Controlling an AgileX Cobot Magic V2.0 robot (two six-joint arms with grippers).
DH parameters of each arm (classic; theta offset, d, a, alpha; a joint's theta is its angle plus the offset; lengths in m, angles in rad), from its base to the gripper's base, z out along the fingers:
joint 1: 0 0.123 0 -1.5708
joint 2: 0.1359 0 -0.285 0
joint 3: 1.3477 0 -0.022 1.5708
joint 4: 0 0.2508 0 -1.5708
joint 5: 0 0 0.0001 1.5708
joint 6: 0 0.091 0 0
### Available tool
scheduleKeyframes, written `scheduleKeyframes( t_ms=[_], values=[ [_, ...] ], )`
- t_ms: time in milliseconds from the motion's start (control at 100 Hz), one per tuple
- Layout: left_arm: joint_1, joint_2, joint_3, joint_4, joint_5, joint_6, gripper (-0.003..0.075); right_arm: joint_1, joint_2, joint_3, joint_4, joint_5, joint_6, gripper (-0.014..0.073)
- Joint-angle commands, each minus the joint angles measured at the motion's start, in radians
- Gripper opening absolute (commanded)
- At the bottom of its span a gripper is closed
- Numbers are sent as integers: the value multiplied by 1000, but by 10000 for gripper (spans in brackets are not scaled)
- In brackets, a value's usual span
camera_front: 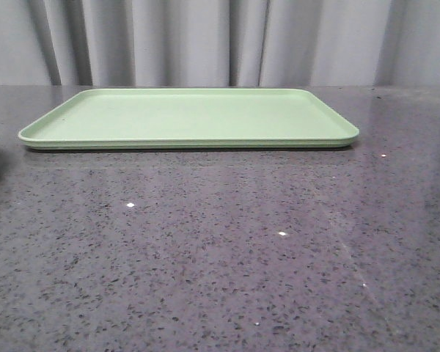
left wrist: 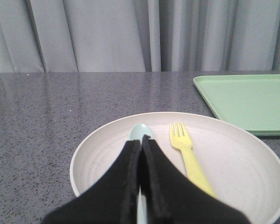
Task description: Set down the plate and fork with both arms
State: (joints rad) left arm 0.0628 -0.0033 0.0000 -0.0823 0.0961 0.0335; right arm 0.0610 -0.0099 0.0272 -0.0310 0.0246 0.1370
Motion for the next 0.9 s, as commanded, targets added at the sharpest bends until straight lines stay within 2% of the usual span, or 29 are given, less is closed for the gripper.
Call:
scheduleKeyframes(
  t_ms=[0, 890],
  values=[
    [2, -31, 13, -6, -77, -7, -20, -6, -23, -6, -14, -80, -6, -66],
    [2, -31, 12, -8, -126, -7, -21, -6, -23, -6, -15, -98, -6, -66]
  ],
)
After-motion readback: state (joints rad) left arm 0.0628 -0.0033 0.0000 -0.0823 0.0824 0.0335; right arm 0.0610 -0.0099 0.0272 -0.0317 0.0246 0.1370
